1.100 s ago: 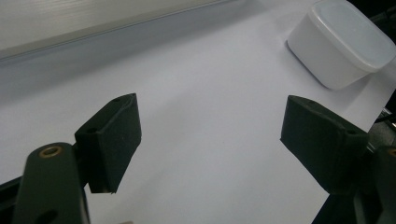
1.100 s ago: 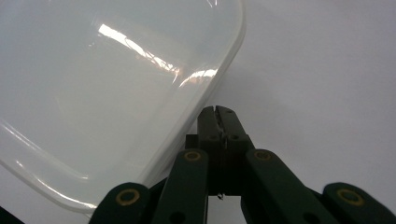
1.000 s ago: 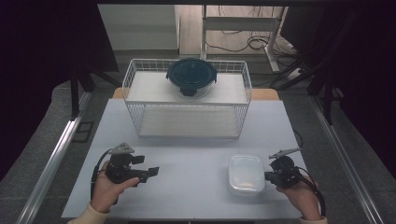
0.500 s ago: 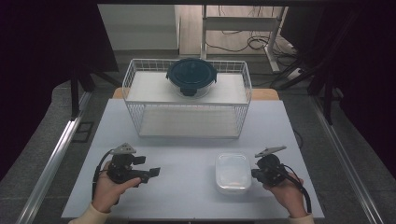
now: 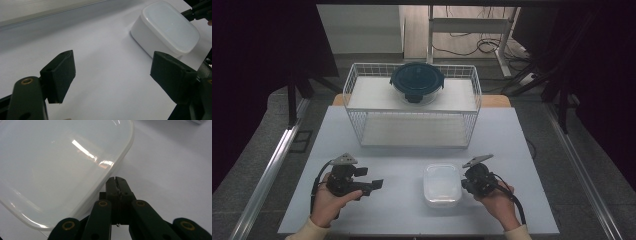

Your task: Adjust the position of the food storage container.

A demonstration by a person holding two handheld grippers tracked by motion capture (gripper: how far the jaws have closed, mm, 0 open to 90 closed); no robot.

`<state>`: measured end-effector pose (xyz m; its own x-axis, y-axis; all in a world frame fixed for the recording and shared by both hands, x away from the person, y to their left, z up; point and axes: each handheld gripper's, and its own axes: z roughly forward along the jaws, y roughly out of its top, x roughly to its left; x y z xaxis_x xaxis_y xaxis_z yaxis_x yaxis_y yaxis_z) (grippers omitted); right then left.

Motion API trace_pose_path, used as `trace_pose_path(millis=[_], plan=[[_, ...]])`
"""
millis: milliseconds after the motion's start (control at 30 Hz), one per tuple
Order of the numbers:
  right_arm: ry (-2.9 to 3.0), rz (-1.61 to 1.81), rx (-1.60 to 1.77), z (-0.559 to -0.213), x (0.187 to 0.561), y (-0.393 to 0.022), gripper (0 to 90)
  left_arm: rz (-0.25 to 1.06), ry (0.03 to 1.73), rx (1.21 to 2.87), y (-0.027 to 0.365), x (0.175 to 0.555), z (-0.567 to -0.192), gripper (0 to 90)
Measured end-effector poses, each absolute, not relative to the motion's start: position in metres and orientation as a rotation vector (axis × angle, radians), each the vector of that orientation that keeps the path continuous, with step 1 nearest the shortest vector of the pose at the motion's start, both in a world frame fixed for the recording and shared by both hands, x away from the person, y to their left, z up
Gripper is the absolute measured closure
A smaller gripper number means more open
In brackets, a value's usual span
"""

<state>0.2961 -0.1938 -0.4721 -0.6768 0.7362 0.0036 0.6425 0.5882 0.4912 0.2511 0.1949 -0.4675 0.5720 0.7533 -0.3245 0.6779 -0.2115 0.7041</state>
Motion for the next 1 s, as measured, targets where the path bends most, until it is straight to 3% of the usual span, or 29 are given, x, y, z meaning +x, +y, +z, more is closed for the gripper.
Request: trace_pose_path(millis=[567, 1000], plan=[[2.663, 0.735, 1.017, -0.477, 0.293, -0.148, 89.6, 0.105, 1.153, 1.949, 0.193, 0.252, -0.470, 19.4], [2.645, 0.776, 1.004, -0.475, 0.292, -0.151, 89.5, 0.106, 1.156, 1.945, 0.194, 0.252, -0.470, 19.4]])
